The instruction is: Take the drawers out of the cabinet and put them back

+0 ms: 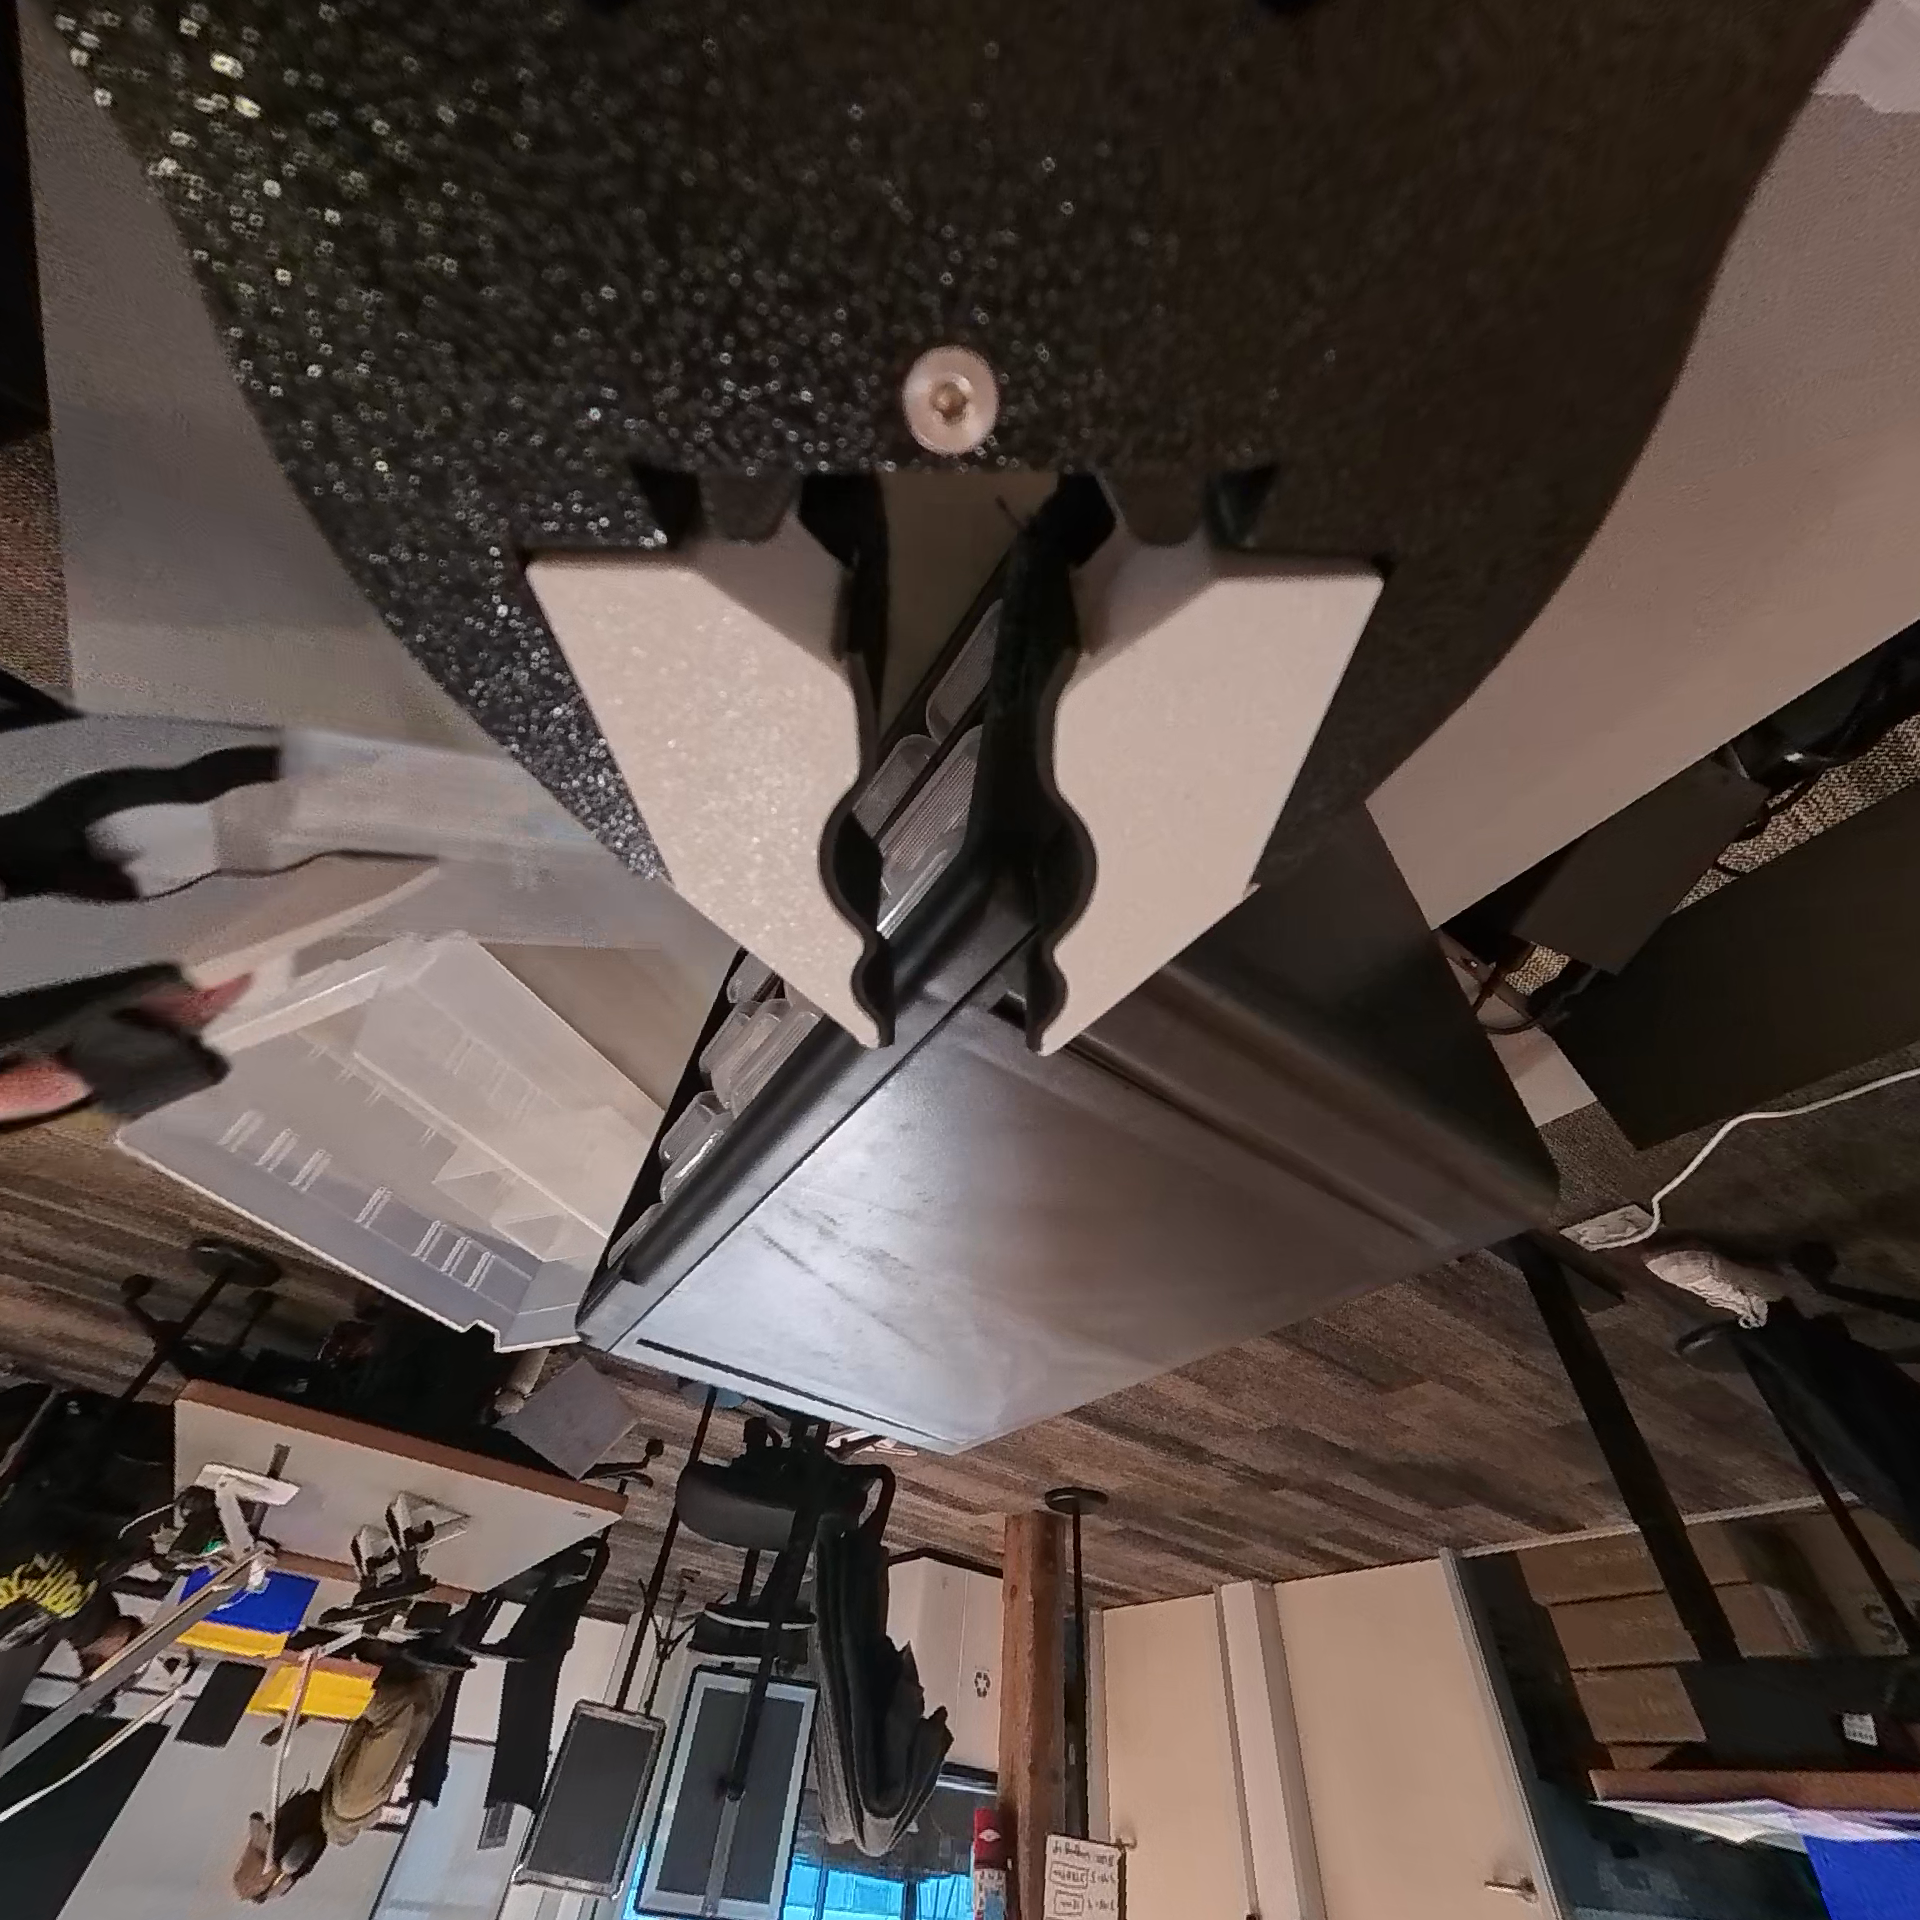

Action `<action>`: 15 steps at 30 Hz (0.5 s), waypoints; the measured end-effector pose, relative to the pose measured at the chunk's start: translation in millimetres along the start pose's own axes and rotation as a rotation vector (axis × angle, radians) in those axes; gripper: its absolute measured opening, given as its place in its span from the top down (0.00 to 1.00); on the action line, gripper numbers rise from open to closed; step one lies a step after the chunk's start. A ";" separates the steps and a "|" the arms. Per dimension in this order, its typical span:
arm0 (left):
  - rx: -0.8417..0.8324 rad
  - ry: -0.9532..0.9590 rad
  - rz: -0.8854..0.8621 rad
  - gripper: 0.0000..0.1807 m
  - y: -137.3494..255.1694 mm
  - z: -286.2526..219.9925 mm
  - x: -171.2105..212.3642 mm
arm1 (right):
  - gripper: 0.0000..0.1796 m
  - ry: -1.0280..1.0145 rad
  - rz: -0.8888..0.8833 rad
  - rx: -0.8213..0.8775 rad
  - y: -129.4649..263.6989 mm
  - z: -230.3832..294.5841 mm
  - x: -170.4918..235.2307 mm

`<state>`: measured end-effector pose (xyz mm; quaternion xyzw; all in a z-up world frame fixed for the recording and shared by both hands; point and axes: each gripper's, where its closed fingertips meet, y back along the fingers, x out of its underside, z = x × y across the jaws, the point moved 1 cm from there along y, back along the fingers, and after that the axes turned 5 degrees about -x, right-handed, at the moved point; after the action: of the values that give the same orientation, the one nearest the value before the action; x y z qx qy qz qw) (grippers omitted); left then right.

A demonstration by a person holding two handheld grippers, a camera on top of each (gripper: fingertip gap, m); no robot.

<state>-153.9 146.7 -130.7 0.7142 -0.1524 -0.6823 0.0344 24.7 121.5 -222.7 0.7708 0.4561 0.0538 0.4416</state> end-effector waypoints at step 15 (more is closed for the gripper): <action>0.007 0.009 -0.005 0.87 0.0 0.2 -0.1 | 0.78 -1.268 0.239 -0.054 124.5 -63.7 207.0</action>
<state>-154.1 146.8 -130.5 0.7176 -0.1528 -0.6788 0.0311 195.0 293.0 -159.6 0.6870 0.0163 -0.3520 0.6355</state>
